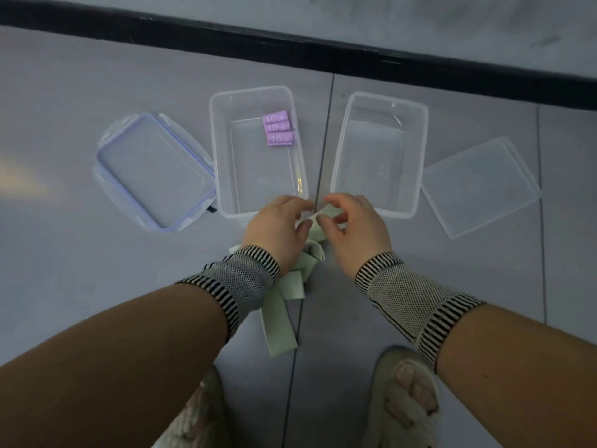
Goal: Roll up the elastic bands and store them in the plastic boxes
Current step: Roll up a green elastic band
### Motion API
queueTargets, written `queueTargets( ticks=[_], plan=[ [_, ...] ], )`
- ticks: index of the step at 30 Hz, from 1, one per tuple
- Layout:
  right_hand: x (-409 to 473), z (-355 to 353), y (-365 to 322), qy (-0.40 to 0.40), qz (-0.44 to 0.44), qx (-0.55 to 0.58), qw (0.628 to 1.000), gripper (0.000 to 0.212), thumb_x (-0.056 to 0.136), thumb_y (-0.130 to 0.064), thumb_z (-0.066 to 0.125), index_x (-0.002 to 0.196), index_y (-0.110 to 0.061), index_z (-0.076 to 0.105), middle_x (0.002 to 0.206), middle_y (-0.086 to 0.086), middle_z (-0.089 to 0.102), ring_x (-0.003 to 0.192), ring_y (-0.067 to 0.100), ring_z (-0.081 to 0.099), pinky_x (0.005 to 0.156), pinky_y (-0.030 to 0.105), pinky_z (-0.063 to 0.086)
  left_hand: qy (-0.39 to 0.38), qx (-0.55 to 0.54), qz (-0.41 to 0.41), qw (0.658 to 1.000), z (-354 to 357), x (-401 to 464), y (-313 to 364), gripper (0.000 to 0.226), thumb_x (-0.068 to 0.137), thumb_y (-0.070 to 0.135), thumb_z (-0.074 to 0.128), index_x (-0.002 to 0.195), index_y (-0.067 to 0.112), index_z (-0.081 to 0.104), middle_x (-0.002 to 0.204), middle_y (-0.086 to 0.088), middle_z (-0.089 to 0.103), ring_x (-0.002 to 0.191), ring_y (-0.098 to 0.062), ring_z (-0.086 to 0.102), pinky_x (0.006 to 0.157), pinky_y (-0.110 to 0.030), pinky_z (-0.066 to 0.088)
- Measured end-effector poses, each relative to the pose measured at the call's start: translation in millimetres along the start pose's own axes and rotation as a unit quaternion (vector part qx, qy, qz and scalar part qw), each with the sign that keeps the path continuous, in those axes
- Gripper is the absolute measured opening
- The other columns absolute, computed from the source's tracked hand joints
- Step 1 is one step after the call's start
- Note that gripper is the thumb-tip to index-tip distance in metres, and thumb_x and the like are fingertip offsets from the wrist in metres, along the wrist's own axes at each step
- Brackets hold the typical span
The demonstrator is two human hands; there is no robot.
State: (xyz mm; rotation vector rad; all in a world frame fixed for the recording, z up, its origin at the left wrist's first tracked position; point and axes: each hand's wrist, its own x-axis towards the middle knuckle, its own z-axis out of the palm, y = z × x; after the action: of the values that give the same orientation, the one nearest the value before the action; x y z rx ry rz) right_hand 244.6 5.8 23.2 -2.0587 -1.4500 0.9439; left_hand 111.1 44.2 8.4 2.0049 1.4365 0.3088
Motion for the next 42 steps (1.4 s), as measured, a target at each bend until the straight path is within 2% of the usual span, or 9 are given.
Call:
queueTargets(
  ticks=[6, 14, 20, 25, 30, 34, 37, 40, 42],
  plan=[
    [-33.5, -0.9, 21.6, 0.014, 0.031, -0.02, 0.999, 0.023, 0.089, -0.018, 0.06, 0.111, -0.017, 0.064, 0.114, 0.001, 0.06, 0.083, 0.014, 0.059, 0.084, 0.022, 0.044, -0.091, 0.129, -0.055, 0.986, 10.9, -31.5, -9.9, 0.045, 0.087, 0.04, 0.061, 0.128, 0.023, 0.054, 0.13, 0.0, 0.054, 0.116, -0.019, 0.052, 0.098, -0.03, 0.038],
    [-60.6, 23.4, 27.6, -0.029, 0.074, -0.005, 0.997, 0.02, 0.091, -0.022, 0.059, 0.109, -0.017, 0.067, 0.112, 0.001, 0.065, 0.097, 0.016, 0.061, 0.084, 0.022, 0.043, -0.07, 0.133, -0.148, 0.978, 25.8, -43.1, -11.1, 0.05, 0.087, 0.034, 0.062, 0.133, 0.018, 0.049, 0.132, -0.005, 0.051, 0.119, -0.026, 0.05, 0.097, -0.034, 0.04],
    [-50.2, 47.0, 36.7, -0.094, 0.049, -0.068, 0.992, 0.026, 0.091, -0.022, 0.058, 0.115, -0.019, 0.067, 0.133, 0.004, 0.05, 0.119, 0.018, 0.05, 0.1, 0.021, 0.032, -0.074, 0.158, -0.174, 0.969, 38.1, -46.2, -31.8, 0.026, 0.091, 0.03, 0.051, 0.111, 0.025, 0.066, 0.112, -0.005, 0.066, 0.103, -0.028, 0.06, 0.084, -0.032, 0.046],
    [-55.0, 53.6, 43.3, -0.116, 0.054, -0.081, 0.988, 0.033, 0.094, -0.022, 0.052, 0.125, -0.025, 0.06, 0.151, 0.002, 0.029, 0.134, 0.022, 0.035, 0.109, 0.027, 0.027, -0.055, 0.127, -0.164, 0.977, 42.4, -56.4, -38.7, 0.039, 0.089, 0.027, 0.055, 0.128, 0.027, 0.054, 0.119, -0.003, 0.062, 0.109, -0.025, 0.058, 0.091, -0.034, 0.046],
    [-51.2, 50.6, 43.6, -0.153, 0.051, -0.103, 0.982, 0.041, 0.095, -0.021, 0.047, 0.136, -0.019, 0.049, 0.153, 0.003, 0.026, 0.136, 0.027, 0.032, 0.114, 0.032, 0.025, -0.069, 0.157, -0.179, 0.969, 42.3, -46.4, -38.6, 0.031, 0.09, 0.022, 0.05, 0.118, 0.029, 0.062, 0.113, -0.003, 0.066, 0.104, -0.026, 0.06, 0.083, -0.032, 0.047],
    [-50.6, 46.5, 40.4, -0.147, 0.042, -0.12, 0.981, 0.042, 0.097, -0.019, 0.042, 0.138, -0.009, 0.044, 0.146, 0.008, 0.039, 0.13, 0.027, 0.041, 0.108, 0.029, 0.028, -0.045, 0.077, -0.196, 0.977, 35.8, -44.8, -31.7, 0.026, 0.09, 0.019, 0.049, 0.109, 0.022, 0.067, 0.107, -0.005, 0.067, 0.099, -0.028, 0.061, 0.083, -0.032, 0.049],
    [-55.4, 34.7, 33.9, -0.118, 0.051, -0.105, 0.986, 0.037, 0.098, -0.019, 0.044, 0.132, -0.01, 0.053, 0.136, 0.008, 0.052, 0.122, 0.025, 0.05, 0.102, 0.028, 0.035, -0.053, -0.005, -0.215, 0.975, 26.4, -51.1, -23.3, 0.013, 0.089, 0.019, 0.054, 0.094, 0.023, 0.065, 0.093, -0.004, 0.068, 0.079, -0.024, 0.061, 0.072, -0.03, 0.052],
    [-63.5, 8.0, 19.7, -0.078, 0.062, -0.071, 0.993, 0.028, 0.095, -0.023, 0.052, 0.117, -0.014, 0.067, 0.118, 0.005, 0.066, 0.108, 0.023, 0.06, 0.098, 0.03, 0.044, -0.086, -0.059, -0.221, 0.97, 3.8, -57.5, -10.5, 0.006, 0.088, 0.02, 0.058, 0.084, 0.022, 0.061, 0.084, -0.001, 0.064, 0.075, -0.021, 0.061, 0.07, -0.029, 0.052],
    [-70.6, -14.5, 5.9, -0.057, 0.06, -0.035, 0.996, 0.02, 0.089, -0.024, 0.061, 0.103, -0.016, 0.073, 0.103, 0.002, 0.071, 0.097, 0.02, 0.064, 0.093, 0.032, 0.049, -0.108, -0.098, -0.223, 0.964, -16.6, -61.1, 3.1, 0.011, 0.087, 0.017, 0.061, 0.077, 0.022, 0.061, 0.083, -0.003, 0.064, 0.081, -0.022, 0.061, 0.079, -0.033, 0.054]
  ],
)
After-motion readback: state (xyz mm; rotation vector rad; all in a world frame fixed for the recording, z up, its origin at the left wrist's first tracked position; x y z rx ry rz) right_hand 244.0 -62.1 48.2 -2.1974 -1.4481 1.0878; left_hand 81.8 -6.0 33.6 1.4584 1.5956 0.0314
